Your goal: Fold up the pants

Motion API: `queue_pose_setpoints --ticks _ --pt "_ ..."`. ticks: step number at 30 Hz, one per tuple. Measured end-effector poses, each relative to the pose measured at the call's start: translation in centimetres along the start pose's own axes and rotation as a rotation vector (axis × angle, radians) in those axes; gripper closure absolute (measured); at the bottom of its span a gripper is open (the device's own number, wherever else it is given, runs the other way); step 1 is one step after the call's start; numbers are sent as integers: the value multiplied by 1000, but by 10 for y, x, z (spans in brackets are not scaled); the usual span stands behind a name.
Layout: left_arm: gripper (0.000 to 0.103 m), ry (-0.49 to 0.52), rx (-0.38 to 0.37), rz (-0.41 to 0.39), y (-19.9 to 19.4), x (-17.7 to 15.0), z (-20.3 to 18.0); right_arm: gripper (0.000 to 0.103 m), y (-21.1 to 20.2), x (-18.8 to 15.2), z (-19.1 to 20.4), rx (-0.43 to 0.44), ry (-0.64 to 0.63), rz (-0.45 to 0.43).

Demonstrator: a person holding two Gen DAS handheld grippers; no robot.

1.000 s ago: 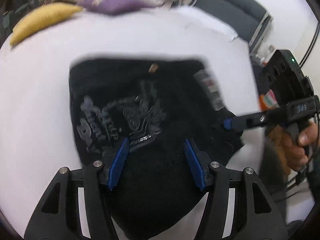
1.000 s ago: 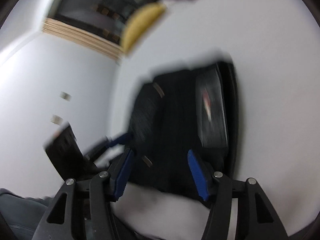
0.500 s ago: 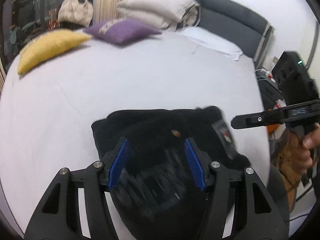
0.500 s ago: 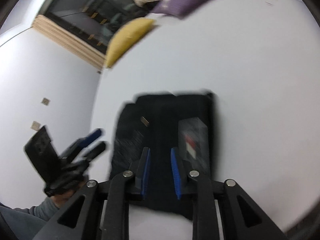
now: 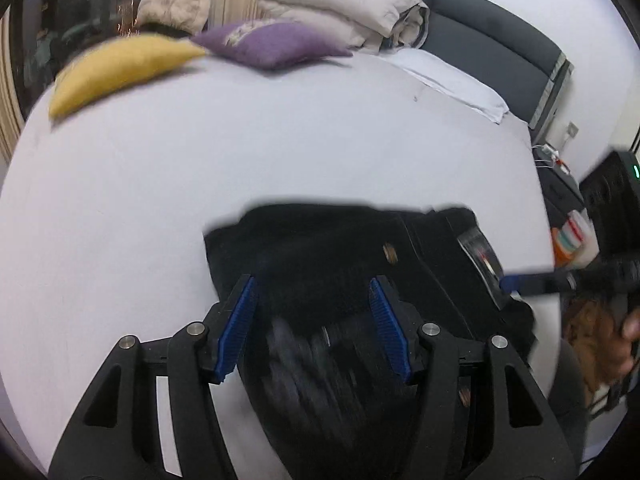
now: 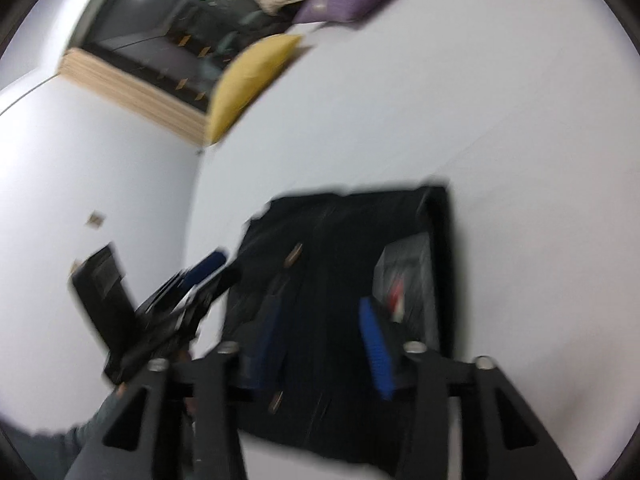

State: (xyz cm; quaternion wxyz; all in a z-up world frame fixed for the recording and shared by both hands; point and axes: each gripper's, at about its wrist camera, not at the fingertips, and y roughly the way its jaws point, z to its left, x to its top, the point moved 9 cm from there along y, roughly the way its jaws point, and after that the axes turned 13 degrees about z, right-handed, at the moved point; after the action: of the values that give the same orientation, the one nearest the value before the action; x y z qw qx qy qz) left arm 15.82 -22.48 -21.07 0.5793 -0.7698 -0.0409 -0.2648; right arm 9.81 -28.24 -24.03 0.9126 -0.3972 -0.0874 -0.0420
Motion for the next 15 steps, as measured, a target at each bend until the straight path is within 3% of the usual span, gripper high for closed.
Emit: queue_pose_setpoints --ticks 2,3,4,5,7,8,9,10,11,12,15 --pt "46 25 24 44 14 -27 -1 42 18 -33 -10 -8 1 60" --pt "45 45 41 72 25 -40 -6 46 28 -48 -24 -6 16 64" --pt "45 51 54 66 34 -46 -8 52 28 -53 -30 -3 9 30" --pt "45 46 54 53 32 -44 -6 64 22 -50 -34 -8 10 5" --pt "44 2 26 70 17 -38 -4 64 8 -48 -33 -8 53 -5" --pt "43 -18 10 52 2 -34 0 53 1 -46 -30 -18 48 -20" --pt "36 -34 10 12 -14 -31 4 35 -14 -43 -26 -37 27 -49" --pt "28 -46 21 -14 -26 -30 11 29 -28 -37 -24 -53 1 -91" --pt "12 -69 37 -39 -35 -30 19 22 -36 -32 -25 -59 -12 -119" --pt "5 -101 44 -45 -39 -29 27 21 -44 -22 -28 -66 -9 -144" --pt "5 -197 3 8 -33 -37 52 20 -44 -1 -45 -52 60 -141"
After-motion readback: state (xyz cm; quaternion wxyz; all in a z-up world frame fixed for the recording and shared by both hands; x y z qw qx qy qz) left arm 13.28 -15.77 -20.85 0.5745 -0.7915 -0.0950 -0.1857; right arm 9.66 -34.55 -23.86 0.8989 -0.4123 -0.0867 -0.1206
